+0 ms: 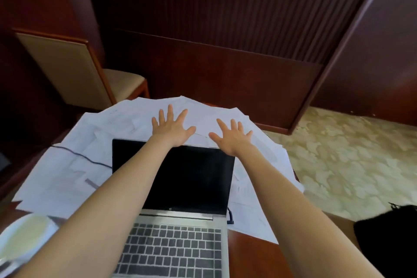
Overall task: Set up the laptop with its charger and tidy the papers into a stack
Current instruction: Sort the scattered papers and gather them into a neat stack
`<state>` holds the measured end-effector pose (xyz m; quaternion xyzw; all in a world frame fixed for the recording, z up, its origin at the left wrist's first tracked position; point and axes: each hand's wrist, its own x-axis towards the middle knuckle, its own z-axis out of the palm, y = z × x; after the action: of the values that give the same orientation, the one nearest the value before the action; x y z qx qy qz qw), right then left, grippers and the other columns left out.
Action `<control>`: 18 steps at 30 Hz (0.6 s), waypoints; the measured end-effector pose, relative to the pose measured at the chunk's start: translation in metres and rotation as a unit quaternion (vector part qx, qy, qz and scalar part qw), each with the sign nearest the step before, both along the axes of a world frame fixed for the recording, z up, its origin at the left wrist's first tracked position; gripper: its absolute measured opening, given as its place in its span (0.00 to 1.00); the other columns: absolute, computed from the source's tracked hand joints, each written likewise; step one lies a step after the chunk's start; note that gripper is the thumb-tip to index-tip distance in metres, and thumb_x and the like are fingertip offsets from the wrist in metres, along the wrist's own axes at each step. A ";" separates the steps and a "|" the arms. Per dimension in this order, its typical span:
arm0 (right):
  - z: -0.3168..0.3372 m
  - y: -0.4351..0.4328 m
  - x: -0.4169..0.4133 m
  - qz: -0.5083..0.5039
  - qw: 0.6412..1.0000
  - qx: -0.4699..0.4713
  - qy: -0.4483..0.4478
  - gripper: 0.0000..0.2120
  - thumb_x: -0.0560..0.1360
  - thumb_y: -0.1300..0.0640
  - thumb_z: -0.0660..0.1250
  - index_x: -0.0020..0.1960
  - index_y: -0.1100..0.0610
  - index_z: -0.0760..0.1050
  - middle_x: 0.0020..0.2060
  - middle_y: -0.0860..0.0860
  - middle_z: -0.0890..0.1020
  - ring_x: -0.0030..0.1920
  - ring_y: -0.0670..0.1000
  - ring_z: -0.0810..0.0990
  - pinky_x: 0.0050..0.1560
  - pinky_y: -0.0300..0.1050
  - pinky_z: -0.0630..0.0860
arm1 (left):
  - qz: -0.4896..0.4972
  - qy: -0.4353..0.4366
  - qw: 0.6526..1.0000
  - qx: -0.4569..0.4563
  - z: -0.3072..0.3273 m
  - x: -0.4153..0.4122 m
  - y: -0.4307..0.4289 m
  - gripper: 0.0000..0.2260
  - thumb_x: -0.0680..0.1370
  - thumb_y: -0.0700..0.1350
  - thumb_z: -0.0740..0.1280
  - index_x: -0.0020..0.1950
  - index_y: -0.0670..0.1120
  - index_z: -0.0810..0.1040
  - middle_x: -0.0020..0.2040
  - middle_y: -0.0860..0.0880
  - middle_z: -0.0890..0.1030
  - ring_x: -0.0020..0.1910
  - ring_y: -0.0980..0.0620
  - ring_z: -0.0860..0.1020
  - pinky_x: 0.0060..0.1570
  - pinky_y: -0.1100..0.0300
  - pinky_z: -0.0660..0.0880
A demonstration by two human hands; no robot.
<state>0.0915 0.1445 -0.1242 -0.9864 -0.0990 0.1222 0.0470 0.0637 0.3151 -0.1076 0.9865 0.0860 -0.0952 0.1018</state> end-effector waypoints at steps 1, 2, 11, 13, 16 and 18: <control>0.002 0.001 0.000 0.015 1.000 0.002 0.004 0.30 0.79 0.36 0.44 0.77 0.44 0.42 0.77 0.55 0.43 0.76 0.60 0.41 0.70 0.67 0.42 | 0.016 0.004 1.000 0.001 0.003 -0.004 0.002 0.29 0.80 0.62 0.48 0.76 0.56 0.40 0.76 0.44 0.35 0.75 0.40 0.37 0.71 0.43 0.39; 0.004 0.002 0.000 0.029 1.000 0.003 0.005 0.30 0.79 0.36 0.44 0.77 0.45 0.42 0.77 0.55 0.43 0.76 0.60 0.41 0.70 0.67 0.42 | 0.029 0.006 1.000 0.002 0.005 -0.008 0.004 0.29 0.80 0.62 0.48 0.76 0.55 0.40 0.76 0.44 0.35 0.75 0.40 0.37 0.71 0.43 0.39; 0.025 0.046 0.004 0.116 0.993 0.028 0.012 0.29 0.80 0.39 0.46 0.77 0.46 0.43 0.77 0.56 0.44 0.76 0.59 0.41 0.71 0.65 0.42 | 0.099 0.015 0.995 0.000 0.015 -0.023 0.034 0.28 0.79 0.63 0.48 0.77 0.55 0.44 0.77 0.44 0.39 0.76 0.40 0.41 0.72 0.43 0.43; 0.030 0.056 0.005 0.126 0.992 0.022 0.008 0.29 0.80 0.39 0.46 0.77 0.46 0.43 0.77 0.56 0.44 0.76 0.59 0.41 0.71 0.65 0.41 | 0.111 0.017 0.994 -0.001 0.019 -0.024 0.044 0.28 0.79 0.63 0.48 0.77 0.56 0.44 0.77 0.44 0.40 0.75 0.40 0.41 0.72 0.43 0.42; 0.032 0.070 0.011 0.132 0.991 0.016 0.005 0.29 0.80 0.39 0.46 0.77 0.46 0.43 0.77 0.56 0.44 0.76 0.59 0.41 0.71 0.65 0.41 | 0.118 0.017 0.993 0.006 0.023 -0.022 0.055 0.28 0.79 0.63 0.47 0.77 0.56 0.44 0.77 0.44 0.39 0.75 0.40 0.41 0.72 0.43 0.42; 0.031 0.080 0.013 0.140 0.990 0.008 0.009 0.29 0.80 0.38 0.45 0.77 0.46 0.42 0.77 0.56 0.44 0.76 0.59 0.41 0.71 0.65 0.41 | 0.121 0.016 0.992 0.008 0.023 -0.022 0.062 0.28 0.79 0.63 0.47 0.77 0.56 0.44 0.77 0.45 0.39 0.75 0.40 0.41 0.72 0.43 0.42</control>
<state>0.1049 0.2242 -0.0927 -0.9613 -0.2367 0.1355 0.0382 0.0413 0.3768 -0.0850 0.9679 0.2075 -0.0976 0.1029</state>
